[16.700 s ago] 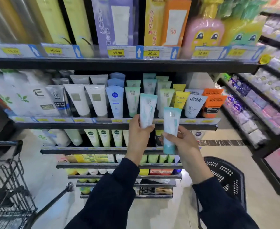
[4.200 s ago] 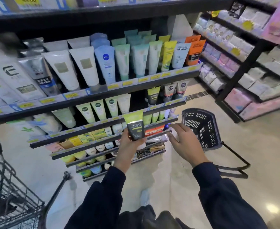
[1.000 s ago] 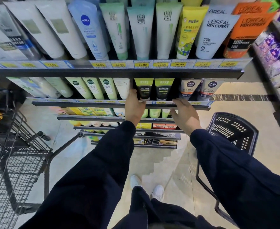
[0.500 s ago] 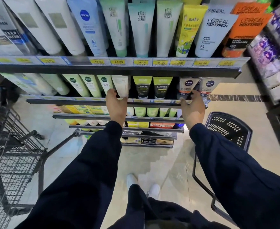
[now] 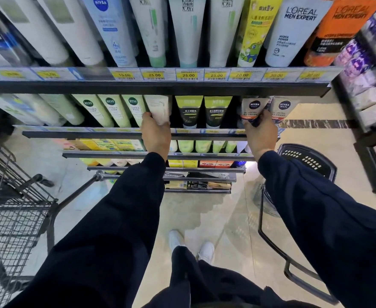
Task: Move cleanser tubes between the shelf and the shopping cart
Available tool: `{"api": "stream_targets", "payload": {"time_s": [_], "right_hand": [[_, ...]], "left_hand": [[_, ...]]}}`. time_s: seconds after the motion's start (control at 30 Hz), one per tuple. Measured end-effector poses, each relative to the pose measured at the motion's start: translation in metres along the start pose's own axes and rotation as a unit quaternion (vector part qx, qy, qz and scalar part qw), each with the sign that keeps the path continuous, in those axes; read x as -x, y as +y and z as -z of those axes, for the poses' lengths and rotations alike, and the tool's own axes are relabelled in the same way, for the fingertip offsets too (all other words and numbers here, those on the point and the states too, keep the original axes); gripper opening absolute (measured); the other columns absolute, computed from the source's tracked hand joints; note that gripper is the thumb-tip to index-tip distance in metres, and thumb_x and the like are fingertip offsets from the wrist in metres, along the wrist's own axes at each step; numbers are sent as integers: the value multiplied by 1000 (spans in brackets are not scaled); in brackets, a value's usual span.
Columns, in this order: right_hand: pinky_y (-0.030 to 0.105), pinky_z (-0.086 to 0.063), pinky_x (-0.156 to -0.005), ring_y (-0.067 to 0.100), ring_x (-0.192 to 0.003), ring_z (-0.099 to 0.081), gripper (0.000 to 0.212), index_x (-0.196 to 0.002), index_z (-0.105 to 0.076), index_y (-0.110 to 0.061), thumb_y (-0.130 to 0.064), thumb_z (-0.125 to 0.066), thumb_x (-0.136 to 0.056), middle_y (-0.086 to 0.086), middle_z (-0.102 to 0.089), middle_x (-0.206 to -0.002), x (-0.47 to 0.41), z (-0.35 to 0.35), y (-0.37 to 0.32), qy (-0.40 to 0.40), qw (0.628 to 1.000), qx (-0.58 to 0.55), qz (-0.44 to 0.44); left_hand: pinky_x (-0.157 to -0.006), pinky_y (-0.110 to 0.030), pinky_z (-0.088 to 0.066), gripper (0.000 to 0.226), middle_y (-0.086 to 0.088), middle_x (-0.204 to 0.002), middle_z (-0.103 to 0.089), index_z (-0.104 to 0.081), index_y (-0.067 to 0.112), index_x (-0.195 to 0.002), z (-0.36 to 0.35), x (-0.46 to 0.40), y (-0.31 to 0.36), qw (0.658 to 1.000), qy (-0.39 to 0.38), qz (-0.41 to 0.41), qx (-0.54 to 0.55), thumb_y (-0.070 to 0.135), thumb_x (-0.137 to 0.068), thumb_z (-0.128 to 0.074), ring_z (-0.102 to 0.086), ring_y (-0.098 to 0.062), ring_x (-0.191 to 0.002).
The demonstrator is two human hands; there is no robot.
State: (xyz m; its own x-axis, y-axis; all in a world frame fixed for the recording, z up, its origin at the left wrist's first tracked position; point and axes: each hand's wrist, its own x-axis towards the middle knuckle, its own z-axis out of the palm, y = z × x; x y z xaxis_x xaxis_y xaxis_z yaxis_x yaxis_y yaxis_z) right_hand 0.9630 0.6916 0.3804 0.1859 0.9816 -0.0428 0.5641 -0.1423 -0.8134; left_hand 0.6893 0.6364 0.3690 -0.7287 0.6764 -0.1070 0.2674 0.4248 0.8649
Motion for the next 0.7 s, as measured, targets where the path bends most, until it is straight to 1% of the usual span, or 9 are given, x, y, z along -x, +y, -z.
{"api": "stream_targets", "payload": {"time_s": [0.1, 0.2, 0.33, 0.4, 0.5, 0.63, 0.7], "right_hand": [[31, -47, -100, 27, -122, -66, 52, -138, -55, -15, -25, -77, -92, 3, -70, -132, -1, -1, -1, -1, 1000, -12, -3], [29, -47, -96, 28, -119, -67, 55, -136, -54, -13, -26, -79, -89, 4, -72, -129, -4, -3, 1, 3, 1000, -8, -1], [34, -50, -101, 28, -120, -67, 52, -131, -55, -13, -26, -81, -88, 4, -72, -130, -7, -6, 1, 0, 1000, -10, -6], [32, -49, -100, 27, -120, -67, 49, -129, -56, -12, -25, -81, -88, 4, -71, -129, -8, -6, 0, 0, 1000, -8, -7], [27, -46, -94, 27, -117, -67, 47, -126, -58, -12, -27, -81, -88, 4, -72, -128, -7, -5, -1, -3, 1000, -5, -13], [36, -53, -93, 27, -112, -69, 48, -123, -58, -14, -34, -83, -87, 3, -73, -122, -6, -5, 2, -8, 1000, 17, -5], [38, -55, -93, 27, -111, -69, 49, -123, -58, -14, -36, -82, -87, 3, -73, -121, -6, -4, 3, -10, 1000, 27, -2]], "left_hand": [[-89, -47, -58, 43, -2, -118, -65, -54, 15, -123, -3, 1, 1, 1000, 14, 2, -9, 24, -87, -76, -66, -28, -103], [-85, -45, -54, 45, -8, -127, -57, -54, 10, -125, -7, 4, 2, 997, 25, -7, -66, 30, -90, -74, -62, -33, -105], [-83, -44, -53, 42, -7, -127, -56, -55, 9, -122, -9, 3, 1, 995, 31, -18, -92, 32, -92, -72, -62, -32, -102], [-83, -45, -53, 42, -7, -126, -57, -55, 8, -121, -9, 3, 0, 994, 34, -25, -101, 34, -92, -72, -63, -33, -102], [-85, -49, -54, 41, -7, -123, -58, -54, 9, -119, -8, 6, 0, 992, 38, -36, -111, 36, -93, -71, -62, -32, -103], [-80, -49, -57, 38, -7, -113, -66, -52, 11, -112, -6, 6, 0, 992, 31, -45, -114, 37, -91, -70, -65, -32, -95], [-76, -50, -58, 38, -7, -108, -69, -49, 13, -110, -5, 6, -1, 991, 27, -47, -122, 38, -91, -70, -67, -33, -91]]}}
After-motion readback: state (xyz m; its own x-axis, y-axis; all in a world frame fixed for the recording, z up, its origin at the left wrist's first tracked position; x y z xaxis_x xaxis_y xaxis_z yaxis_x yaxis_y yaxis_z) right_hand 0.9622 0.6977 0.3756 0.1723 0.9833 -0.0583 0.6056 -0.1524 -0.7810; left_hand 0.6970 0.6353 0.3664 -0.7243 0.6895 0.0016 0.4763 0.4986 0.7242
